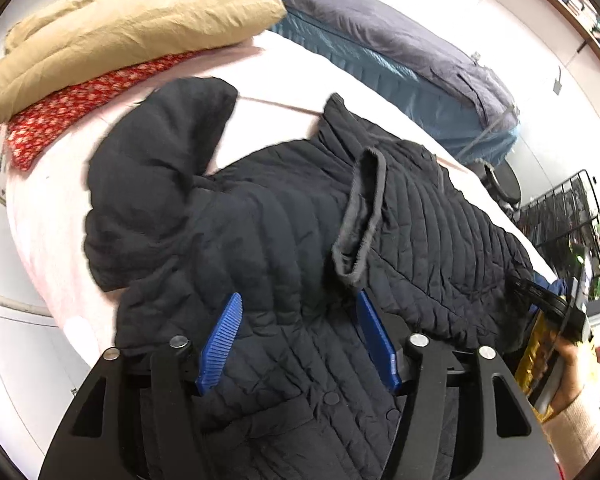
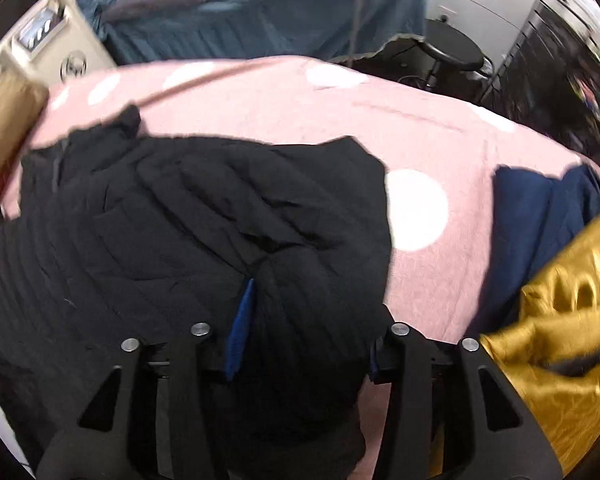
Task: Fold large clothes
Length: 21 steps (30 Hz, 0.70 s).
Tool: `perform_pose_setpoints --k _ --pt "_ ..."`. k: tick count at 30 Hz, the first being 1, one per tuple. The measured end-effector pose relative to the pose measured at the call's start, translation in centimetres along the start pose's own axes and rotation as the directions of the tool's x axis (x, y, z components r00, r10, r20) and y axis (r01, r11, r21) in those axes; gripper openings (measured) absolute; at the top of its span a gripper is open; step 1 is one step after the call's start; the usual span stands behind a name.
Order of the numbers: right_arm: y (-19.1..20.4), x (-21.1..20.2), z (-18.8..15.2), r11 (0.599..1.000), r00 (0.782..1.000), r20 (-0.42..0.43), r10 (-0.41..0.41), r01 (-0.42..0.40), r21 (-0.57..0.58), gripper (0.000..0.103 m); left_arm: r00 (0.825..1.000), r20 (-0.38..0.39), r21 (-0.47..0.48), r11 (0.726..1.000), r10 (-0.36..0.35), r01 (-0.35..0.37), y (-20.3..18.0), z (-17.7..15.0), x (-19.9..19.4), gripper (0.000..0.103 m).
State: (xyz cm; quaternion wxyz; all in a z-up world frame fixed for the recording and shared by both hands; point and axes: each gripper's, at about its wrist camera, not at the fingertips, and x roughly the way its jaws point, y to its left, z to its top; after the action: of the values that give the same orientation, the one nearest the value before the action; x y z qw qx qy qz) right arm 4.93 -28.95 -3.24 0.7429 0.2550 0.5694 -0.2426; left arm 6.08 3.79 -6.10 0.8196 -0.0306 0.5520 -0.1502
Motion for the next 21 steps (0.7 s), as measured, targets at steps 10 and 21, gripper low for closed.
perform_pose_setpoints --k 10,21 --pt "0.0 -8.6 -3.8 0.993 0.984 0.140 0.111 -0.116 0.028 0.069 0.991 0.131 -0.234 0.972 0.001 0.030 8.0 1.7 -4.8 0.061" --pt "5.6 -9.7 -11.4 0.972 0.977 0.015 0.215 -0.212 -0.106 0.069 0.988 0.146 -0.209 0.978 0.040 -0.009 9.5 9.5 -4.4 0.061"
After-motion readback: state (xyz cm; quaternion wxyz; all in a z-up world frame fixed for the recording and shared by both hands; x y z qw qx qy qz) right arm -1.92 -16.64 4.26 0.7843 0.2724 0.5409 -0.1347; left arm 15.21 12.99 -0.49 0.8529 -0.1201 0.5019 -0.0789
